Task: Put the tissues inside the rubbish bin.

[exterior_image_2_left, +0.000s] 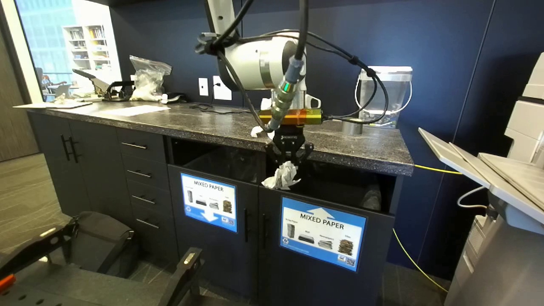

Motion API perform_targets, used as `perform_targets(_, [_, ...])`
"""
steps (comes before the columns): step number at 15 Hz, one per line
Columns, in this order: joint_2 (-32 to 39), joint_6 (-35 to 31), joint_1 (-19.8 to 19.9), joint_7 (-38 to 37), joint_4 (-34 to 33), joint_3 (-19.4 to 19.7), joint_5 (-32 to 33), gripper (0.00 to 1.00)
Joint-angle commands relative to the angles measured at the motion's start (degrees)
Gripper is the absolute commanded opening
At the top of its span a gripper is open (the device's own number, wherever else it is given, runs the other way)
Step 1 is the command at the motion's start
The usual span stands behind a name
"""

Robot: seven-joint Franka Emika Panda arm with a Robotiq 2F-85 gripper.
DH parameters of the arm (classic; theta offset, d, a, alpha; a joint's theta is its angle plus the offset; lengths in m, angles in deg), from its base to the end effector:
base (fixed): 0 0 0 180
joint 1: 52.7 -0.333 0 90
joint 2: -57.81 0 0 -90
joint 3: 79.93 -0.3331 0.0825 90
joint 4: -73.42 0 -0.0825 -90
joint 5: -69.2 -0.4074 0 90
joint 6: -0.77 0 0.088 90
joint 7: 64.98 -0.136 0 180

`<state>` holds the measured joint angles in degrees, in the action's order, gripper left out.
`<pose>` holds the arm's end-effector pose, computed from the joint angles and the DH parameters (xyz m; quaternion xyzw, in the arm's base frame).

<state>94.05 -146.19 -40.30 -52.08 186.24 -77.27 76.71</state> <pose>0.6051 -0.1635 0.1072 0.9978 0.0410 -0.0297 0.0426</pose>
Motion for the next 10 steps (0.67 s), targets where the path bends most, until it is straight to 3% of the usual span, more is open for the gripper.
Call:
perform_targets(1, [-1.8,-15.8,0.4,2.8,8.6,-0.1,0.5,0.15])
perform_targets(5, [1.4,-32.7,1.4,4.8,12.6,-0.8,1.6,0.15])
perform_targets(10, [8.8,-48.7,2.5,4.7,12.0,-1.3,4.7,0.15])
